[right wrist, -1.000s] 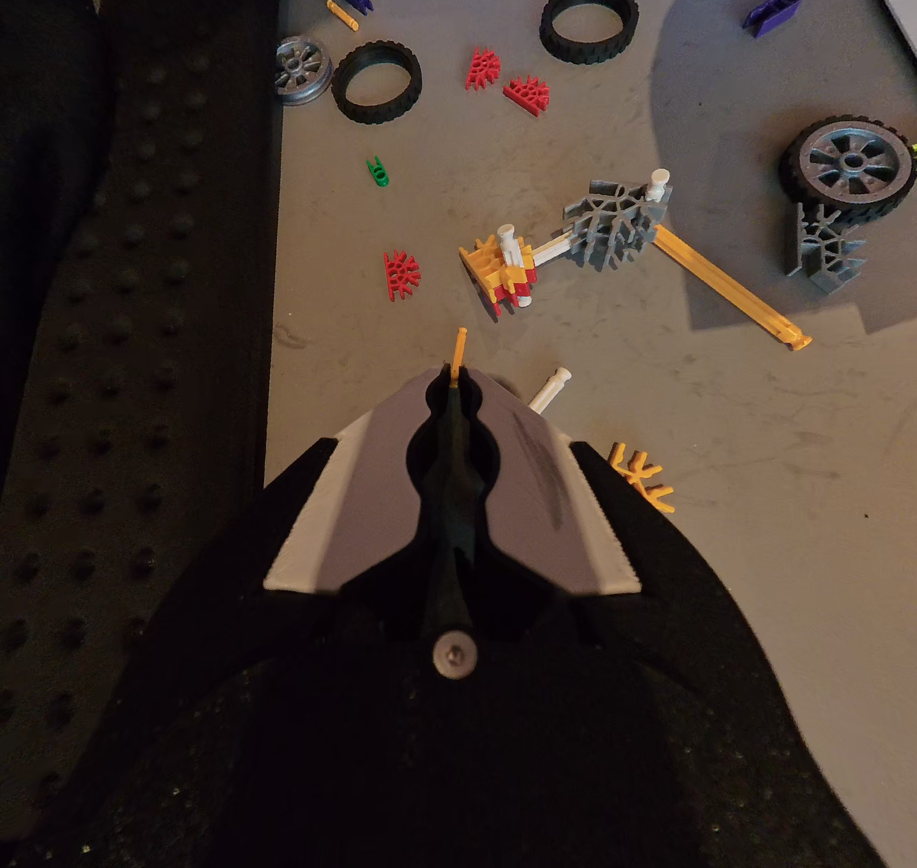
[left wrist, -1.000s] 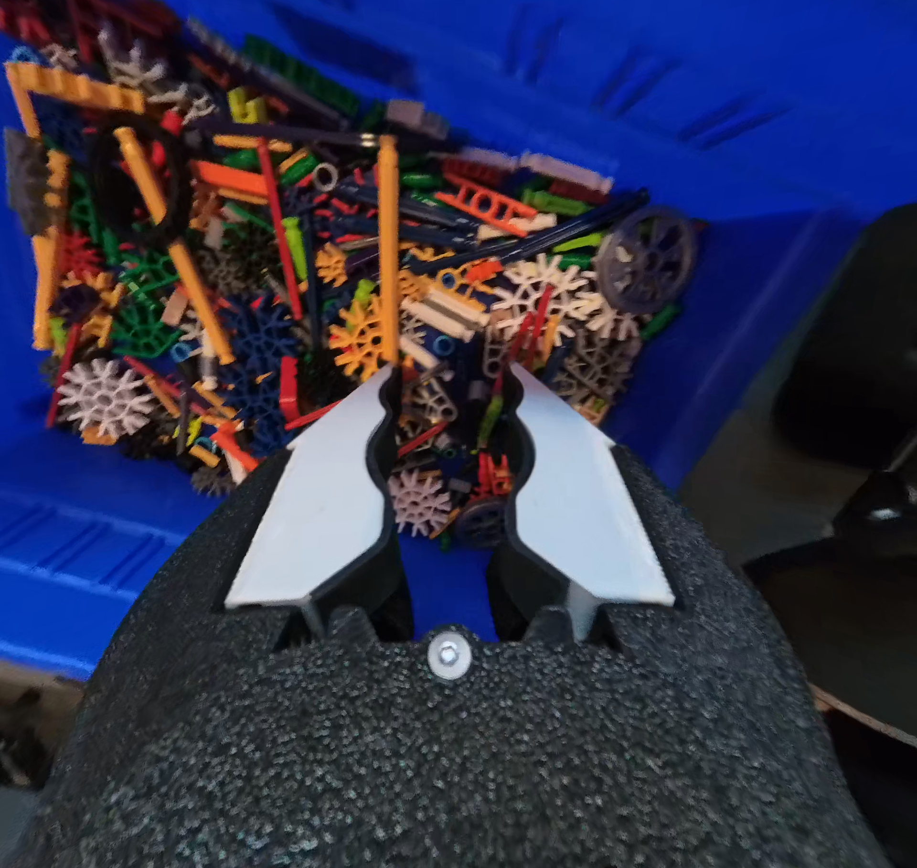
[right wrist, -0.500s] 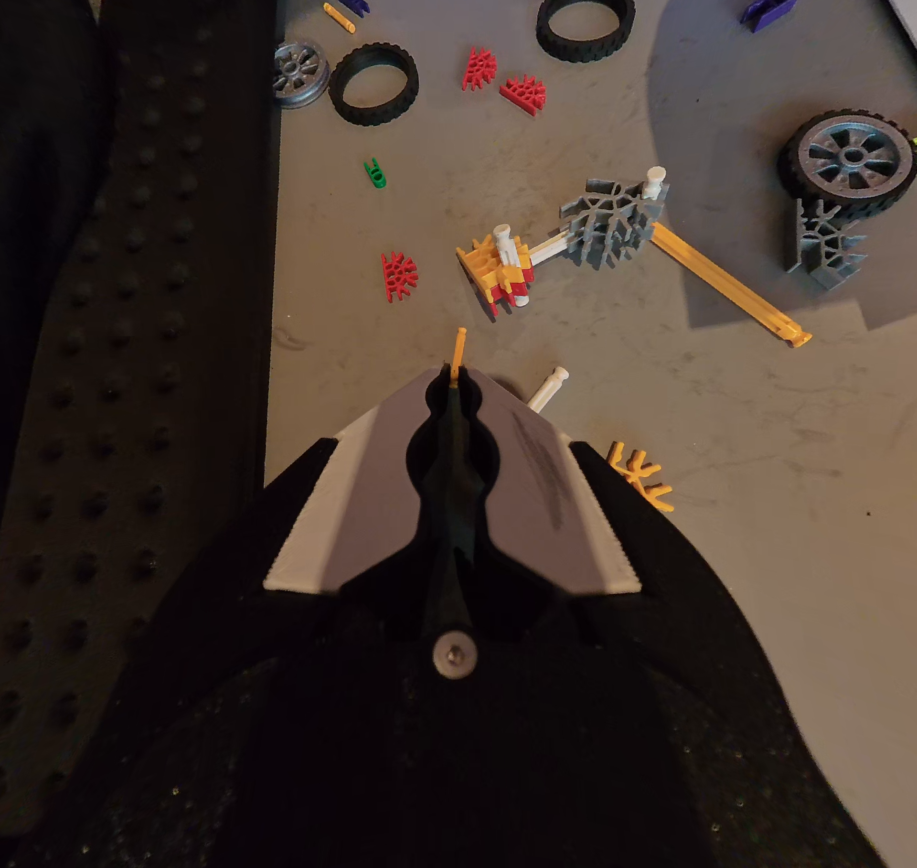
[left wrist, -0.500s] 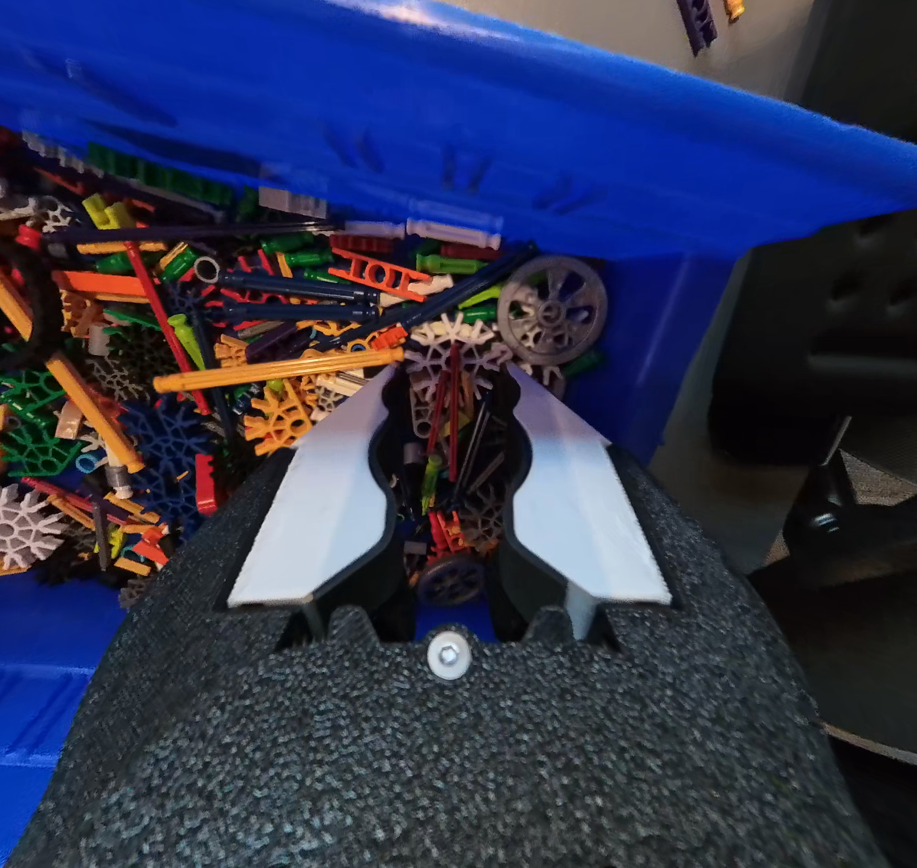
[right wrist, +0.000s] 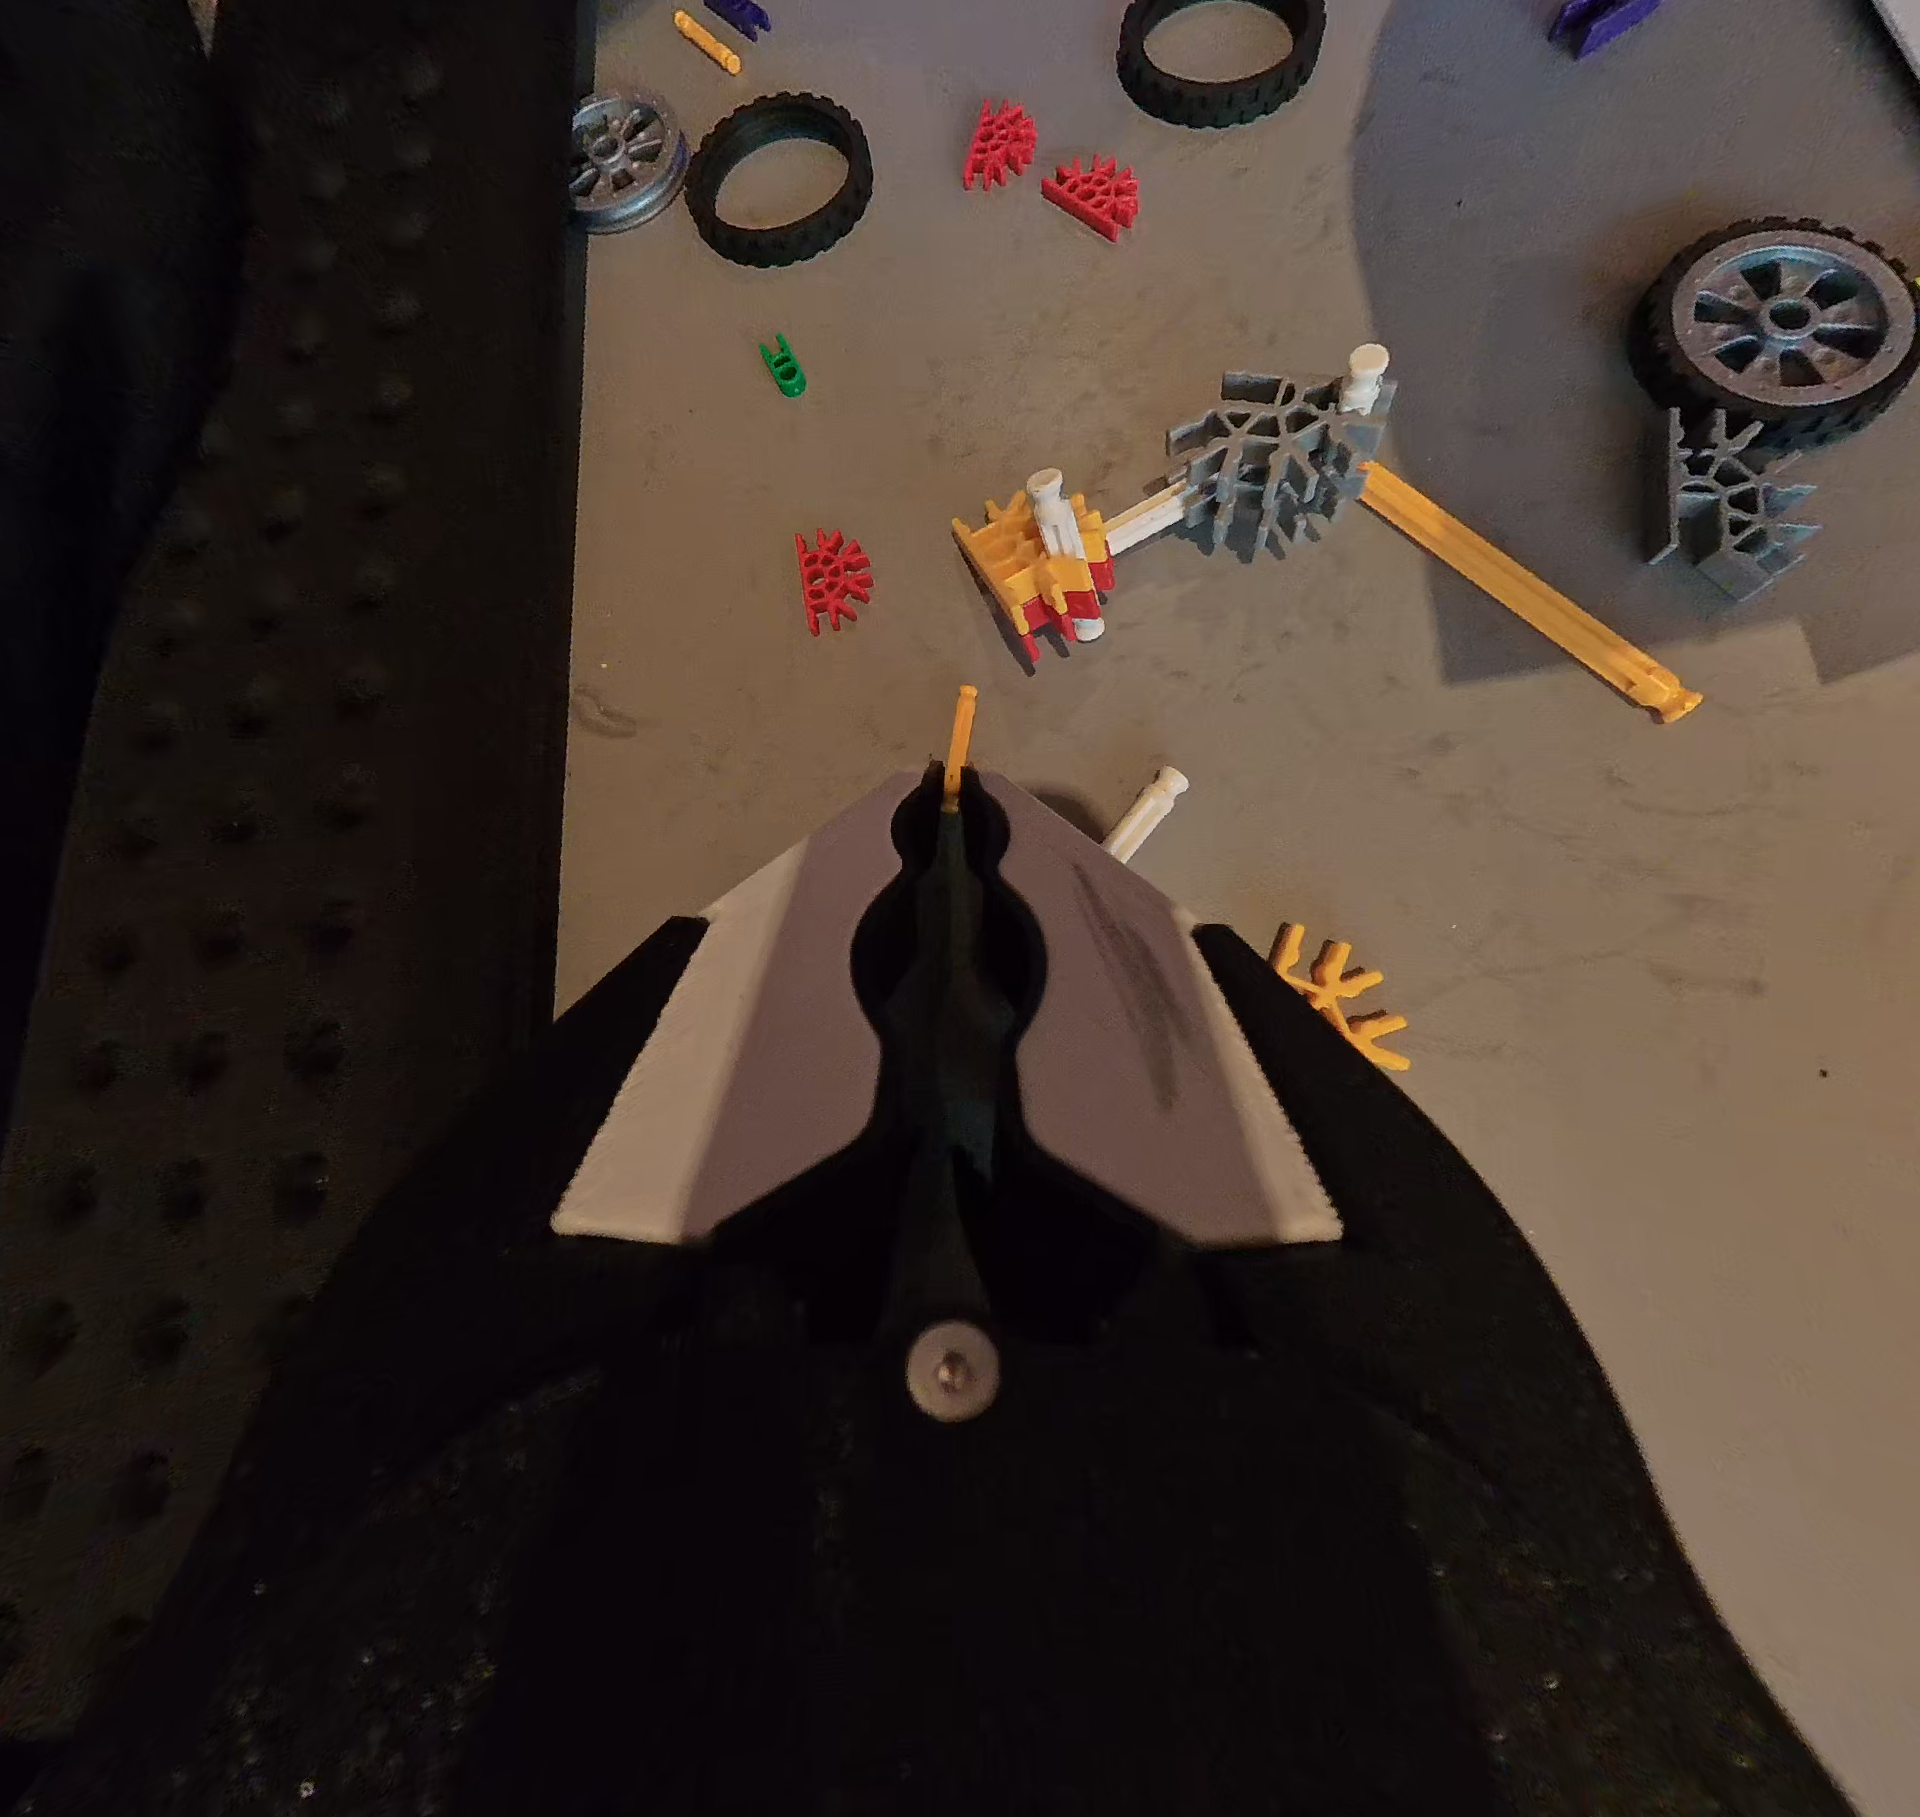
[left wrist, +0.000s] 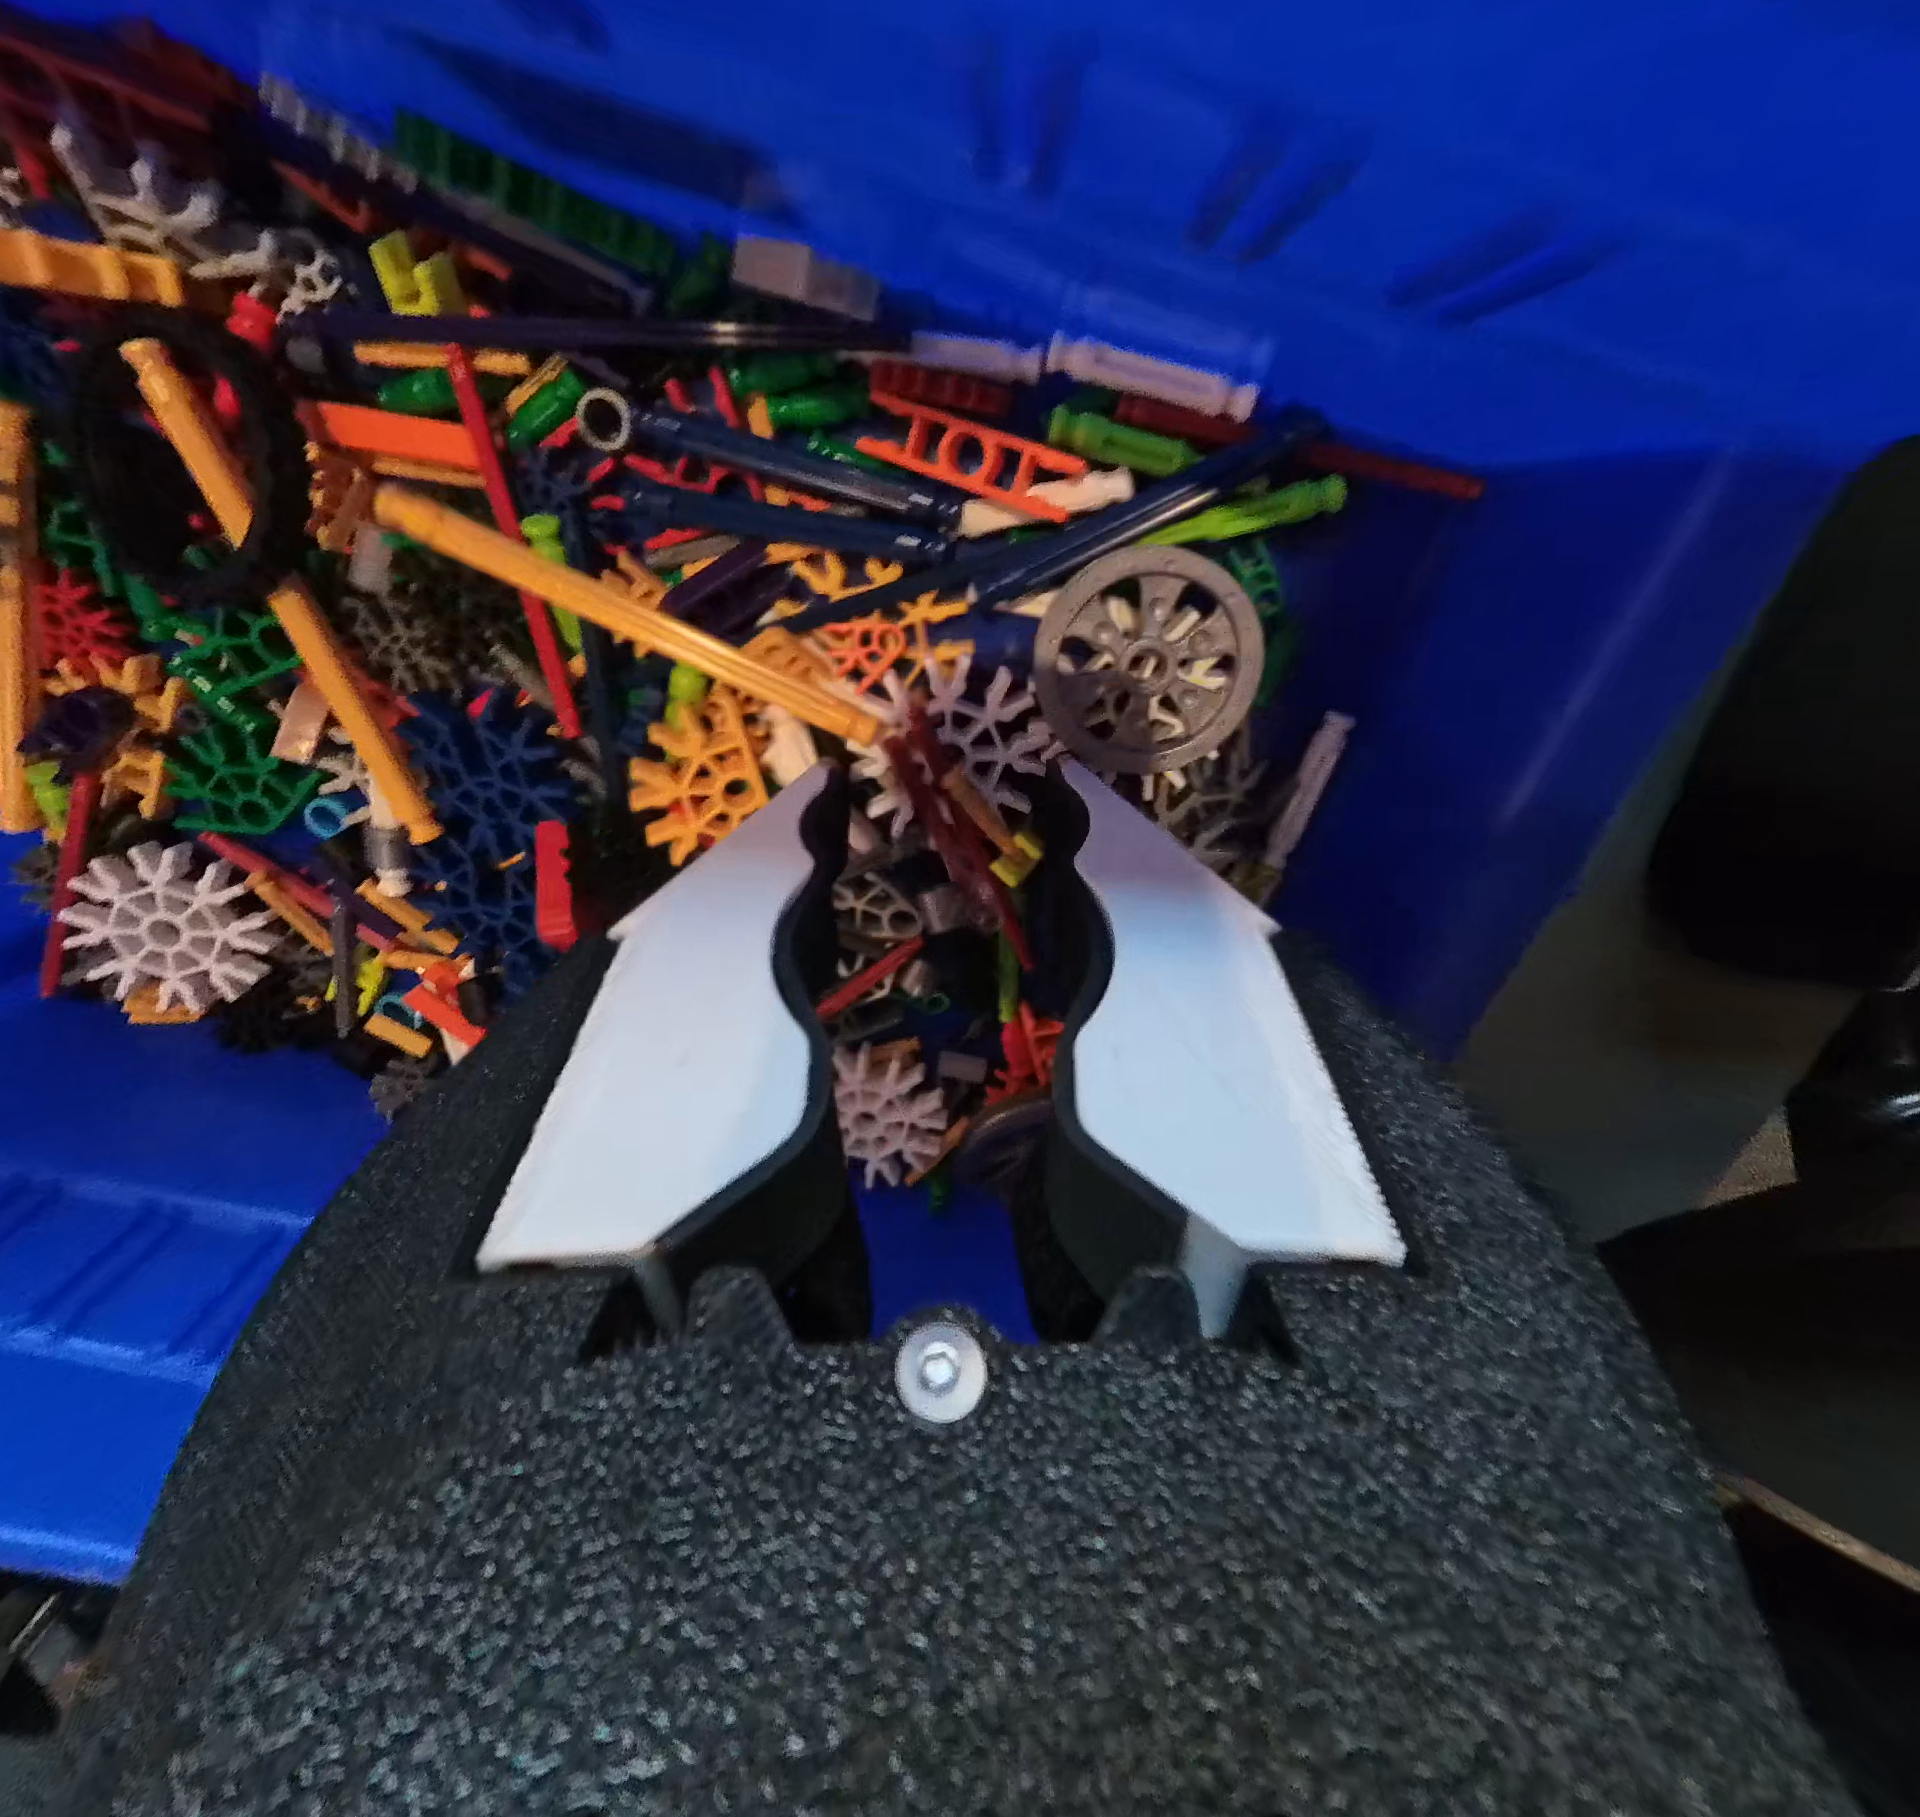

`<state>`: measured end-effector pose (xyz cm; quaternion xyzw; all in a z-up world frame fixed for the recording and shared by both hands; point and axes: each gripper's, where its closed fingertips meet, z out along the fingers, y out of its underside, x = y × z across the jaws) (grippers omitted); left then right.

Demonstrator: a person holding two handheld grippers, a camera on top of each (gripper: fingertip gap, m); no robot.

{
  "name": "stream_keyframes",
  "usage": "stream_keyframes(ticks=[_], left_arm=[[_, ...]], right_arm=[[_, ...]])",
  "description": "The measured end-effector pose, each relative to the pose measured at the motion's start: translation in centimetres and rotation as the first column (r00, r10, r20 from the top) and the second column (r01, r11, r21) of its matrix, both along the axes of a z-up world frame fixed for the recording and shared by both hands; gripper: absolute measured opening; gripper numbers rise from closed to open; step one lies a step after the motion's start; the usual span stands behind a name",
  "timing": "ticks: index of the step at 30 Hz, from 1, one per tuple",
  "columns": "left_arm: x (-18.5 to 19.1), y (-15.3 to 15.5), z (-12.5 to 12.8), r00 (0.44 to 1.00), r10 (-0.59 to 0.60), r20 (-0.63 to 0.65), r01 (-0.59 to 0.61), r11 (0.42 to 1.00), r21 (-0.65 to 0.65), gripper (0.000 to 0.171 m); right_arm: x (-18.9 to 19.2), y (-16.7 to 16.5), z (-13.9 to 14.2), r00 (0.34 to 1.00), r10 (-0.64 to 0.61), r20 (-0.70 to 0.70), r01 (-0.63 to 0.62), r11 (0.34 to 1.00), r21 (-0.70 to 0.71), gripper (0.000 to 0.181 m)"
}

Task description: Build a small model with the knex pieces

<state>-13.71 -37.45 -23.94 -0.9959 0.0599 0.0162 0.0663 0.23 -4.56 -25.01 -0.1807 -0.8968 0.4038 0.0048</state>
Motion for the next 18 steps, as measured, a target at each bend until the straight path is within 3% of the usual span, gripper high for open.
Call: stream_keyframes(ticks=[15, 18], left_arm=[[-3.0, -0.9, 0.5, 0.992, 0.051, -0.116, -0.055, 0.998, -0.029, 0.036], [-1.5, 0.0, 1.3, 0.998, 0.024, -0.057, -0.021, 0.999, 0.039, 0.041]], right_arm=[[0.0, 0.0, 0.0, 1.0, -0.003, 0.007, 0.003, 1.0, -0.003, 0.003], [-0.1, 0.0, 0.0, 1.0, -0.003, 0.01, 0.003, 1.0, -0.004, 0.003]])
